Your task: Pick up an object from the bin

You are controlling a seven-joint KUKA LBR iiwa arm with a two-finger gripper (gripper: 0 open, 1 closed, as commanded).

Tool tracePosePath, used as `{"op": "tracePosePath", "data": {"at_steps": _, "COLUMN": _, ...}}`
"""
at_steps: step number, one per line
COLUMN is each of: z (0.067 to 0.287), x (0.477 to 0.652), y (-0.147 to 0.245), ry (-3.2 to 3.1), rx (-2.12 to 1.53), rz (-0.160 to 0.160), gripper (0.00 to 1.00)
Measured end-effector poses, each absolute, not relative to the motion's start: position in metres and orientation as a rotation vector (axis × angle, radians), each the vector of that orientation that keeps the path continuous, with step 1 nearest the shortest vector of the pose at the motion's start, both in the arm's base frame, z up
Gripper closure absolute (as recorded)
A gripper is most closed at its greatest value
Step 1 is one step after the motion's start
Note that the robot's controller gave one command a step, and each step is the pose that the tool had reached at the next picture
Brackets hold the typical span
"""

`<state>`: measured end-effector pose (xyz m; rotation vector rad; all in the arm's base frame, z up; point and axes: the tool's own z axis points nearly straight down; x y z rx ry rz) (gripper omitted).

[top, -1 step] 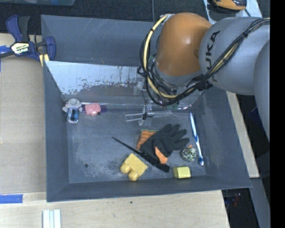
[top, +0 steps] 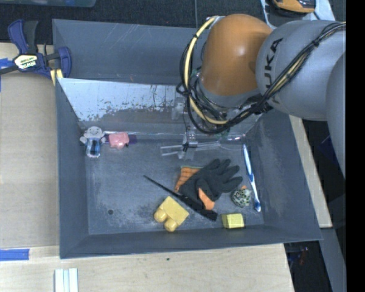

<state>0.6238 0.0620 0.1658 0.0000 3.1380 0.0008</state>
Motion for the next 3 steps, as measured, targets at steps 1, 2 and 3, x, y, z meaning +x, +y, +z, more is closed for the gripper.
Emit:
{"op": "tracePosePath", "data": {"at_steps": 1, "z": 0.119, "x": 0.609, "y": 0.023, "ry": 3.12, "rx": -0.247, "rz": 0.002, "gripper": 0.0}}
{"op": "tracePosePath", "data": {"at_steps": 2, "z": 0.119, "x": 0.578, "y": -0.018, "ry": 3.124, "rx": -0.342, "rz": 0.001, "gripper": 0.0}}
{"op": "tracePosePath", "data": {"at_steps": 3, "z": 0.119, "x": 0.58, "y": -0.026, "ry": 3.108, "rx": -0.413, "rz": -0.002, "gripper": 0.0}}
